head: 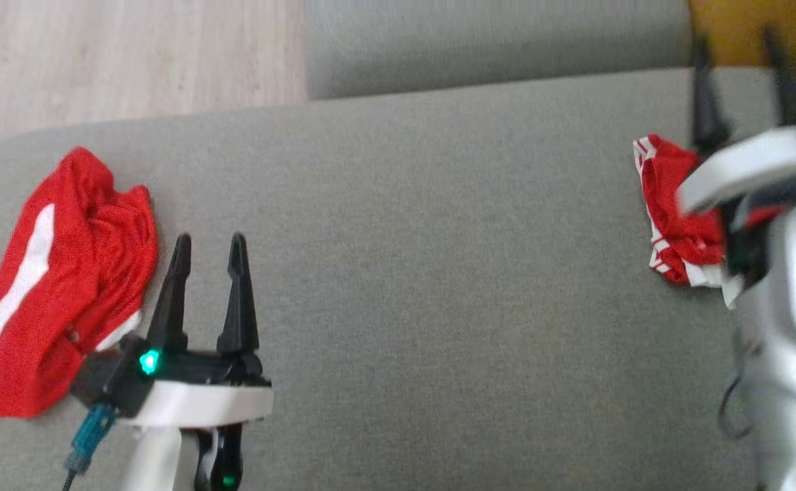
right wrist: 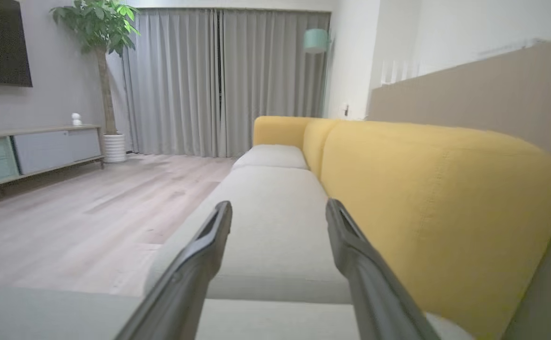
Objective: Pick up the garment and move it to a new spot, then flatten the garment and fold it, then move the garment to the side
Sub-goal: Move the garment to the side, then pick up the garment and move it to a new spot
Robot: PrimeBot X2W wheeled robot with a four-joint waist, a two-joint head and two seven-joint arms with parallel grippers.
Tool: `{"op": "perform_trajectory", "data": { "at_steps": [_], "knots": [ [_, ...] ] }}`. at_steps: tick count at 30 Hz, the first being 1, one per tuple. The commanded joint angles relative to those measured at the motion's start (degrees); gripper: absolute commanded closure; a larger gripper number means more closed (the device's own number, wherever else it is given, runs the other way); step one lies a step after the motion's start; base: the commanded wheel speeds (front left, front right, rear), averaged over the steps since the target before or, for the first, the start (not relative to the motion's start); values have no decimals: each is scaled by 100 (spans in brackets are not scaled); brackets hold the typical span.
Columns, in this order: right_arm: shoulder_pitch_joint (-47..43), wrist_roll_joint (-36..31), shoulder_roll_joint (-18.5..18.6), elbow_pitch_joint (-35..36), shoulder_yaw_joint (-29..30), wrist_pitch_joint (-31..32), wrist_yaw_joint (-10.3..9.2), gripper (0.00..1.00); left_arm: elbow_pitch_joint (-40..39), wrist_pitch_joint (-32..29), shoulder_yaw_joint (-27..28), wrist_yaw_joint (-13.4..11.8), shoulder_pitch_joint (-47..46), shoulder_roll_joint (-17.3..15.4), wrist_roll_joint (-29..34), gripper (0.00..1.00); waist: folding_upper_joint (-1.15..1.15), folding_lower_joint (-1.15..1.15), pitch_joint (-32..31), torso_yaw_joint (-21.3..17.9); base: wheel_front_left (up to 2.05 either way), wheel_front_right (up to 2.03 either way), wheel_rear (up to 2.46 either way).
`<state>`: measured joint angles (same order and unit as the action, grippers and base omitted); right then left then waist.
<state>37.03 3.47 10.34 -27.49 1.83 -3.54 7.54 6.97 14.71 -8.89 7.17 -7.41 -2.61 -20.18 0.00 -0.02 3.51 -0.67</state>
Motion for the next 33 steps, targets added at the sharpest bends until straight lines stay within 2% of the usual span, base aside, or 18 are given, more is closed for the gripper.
{"op": "perform_trajectory", "data": {
  "at_steps": [1,6,11,15,22,33],
  "knots": [
    [-272,120,-243,368,-171,-13,-5,0,-178,29,252,31,-25,-27,35,0,0,2,-216,82,0,0,0],
    [-1257,354,-652,779,-310,-388,-5,0,-156,29,307,31,234,-27,85,0,0,2,-317,156,0,0,0],
    [-2134,544,-740,835,-396,-955,-5,0,-87,29,314,31,441,-27,79,0,0,2,-361,220,0,0,0],
    [-2591,785,-744,900,-392,-1123,-5,0,-58,29,361,11,571,-27,62,0,0,2,-382,230,0,0,0],
    [-2992,751,-745,1361,-341,-1143,-5,0,-153,29,405,-39,705,-27,86,0,0,2,-390,191,0,0,0],
    [-3068,752,-746,1527,-302,-1145,-5,0,-307,29,389,-100,729,-27,54,0,0,2,-376,173,0,0,0]
  ]
}}
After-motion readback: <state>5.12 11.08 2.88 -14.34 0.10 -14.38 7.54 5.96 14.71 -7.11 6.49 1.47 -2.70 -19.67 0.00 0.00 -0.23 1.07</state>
